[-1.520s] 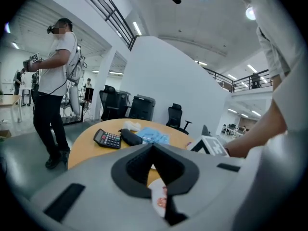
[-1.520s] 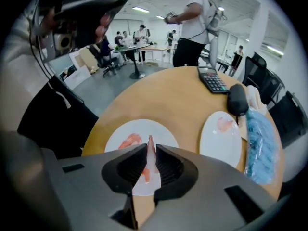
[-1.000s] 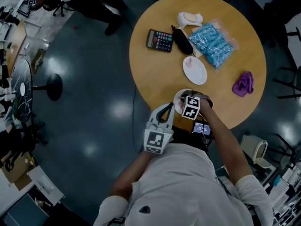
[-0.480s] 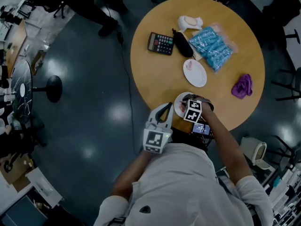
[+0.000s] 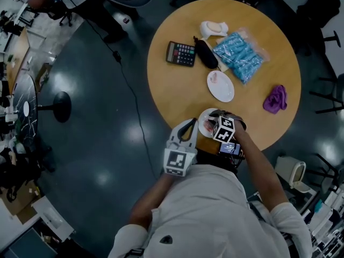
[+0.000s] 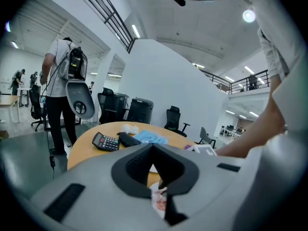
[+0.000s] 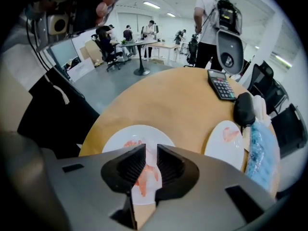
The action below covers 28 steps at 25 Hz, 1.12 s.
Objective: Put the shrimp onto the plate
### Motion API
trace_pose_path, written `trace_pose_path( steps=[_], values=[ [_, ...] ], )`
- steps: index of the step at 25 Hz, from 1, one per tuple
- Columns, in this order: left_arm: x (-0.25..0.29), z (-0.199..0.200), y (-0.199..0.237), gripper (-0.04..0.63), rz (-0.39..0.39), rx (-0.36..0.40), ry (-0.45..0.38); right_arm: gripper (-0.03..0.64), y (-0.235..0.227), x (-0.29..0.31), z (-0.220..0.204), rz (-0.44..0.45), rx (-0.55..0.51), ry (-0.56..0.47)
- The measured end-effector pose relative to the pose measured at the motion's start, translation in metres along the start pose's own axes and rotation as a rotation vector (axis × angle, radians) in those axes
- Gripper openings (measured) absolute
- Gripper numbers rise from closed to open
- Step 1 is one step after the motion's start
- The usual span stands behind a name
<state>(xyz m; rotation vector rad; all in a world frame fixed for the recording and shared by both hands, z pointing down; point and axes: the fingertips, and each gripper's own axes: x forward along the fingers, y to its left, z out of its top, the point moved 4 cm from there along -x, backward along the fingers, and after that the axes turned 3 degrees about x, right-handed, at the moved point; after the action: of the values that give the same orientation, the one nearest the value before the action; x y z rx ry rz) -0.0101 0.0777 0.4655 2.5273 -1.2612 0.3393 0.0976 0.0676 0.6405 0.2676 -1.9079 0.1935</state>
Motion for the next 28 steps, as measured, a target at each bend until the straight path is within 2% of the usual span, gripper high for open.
trace_pose_path(
  steps=[4,8,11,14,17,19,23,26,27,28],
  values=[
    [0.003,0.003,0.002,0.008,0.001,0.003,-0.005,0.018,-0.03,-0.022,0.0,-0.066,0.188,-0.134],
    [0.004,0.0,0.001,0.008,-0.004,-0.005,0.006,0.017,-0.073,-0.032,-0.004,-0.139,0.374,-0.202],
    [0.006,-0.002,0.003,0.008,-0.005,-0.01,0.019,0.017,-0.107,-0.029,-0.007,-0.199,0.46,-0.197],
    [0.008,-0.005,0.008,0.008,0.002,-0.01,0.03,0.015,-0.135,-0.02,-0.009,-0.199,0.549,-0.205],
    [0.008,-0.004,0.015,0.008,0.022,-0.021,0.037,0.017,-0.162,-0.016,-0.014,-0.242,0.639,-0.222],
    [0.008,-0.004,0.02,0.008,0.038,-0.041,0.044,0.017,-0.179,-0.015,-0.014,-0.279,0.688,-0.234],
    [0.007,-0.01,0.031,0.008,0.053,-0.03,0.06,0.019,-0.202,-0.011,-0.011,-0.331,0.79,-0.235],
    [0.007,-0.01,0.036,0.008,0.064,-0.039,0.06,0.026,-0.216,-0.004,-0.008,-0.323,0.869,-0.242],
    [0.007,-0.011,0.038,0.008,0.067,-0.042,0.06,0.041,-0.218,-0.001,-0.006,-0.308,0.887,-0.24],
    [0.007,-0.012,0.04,0.008,0.071,-0.045,0.06,0.084,-0.219,0.003,-0.005,-0.293,0.899,-0.234]
  ],
)
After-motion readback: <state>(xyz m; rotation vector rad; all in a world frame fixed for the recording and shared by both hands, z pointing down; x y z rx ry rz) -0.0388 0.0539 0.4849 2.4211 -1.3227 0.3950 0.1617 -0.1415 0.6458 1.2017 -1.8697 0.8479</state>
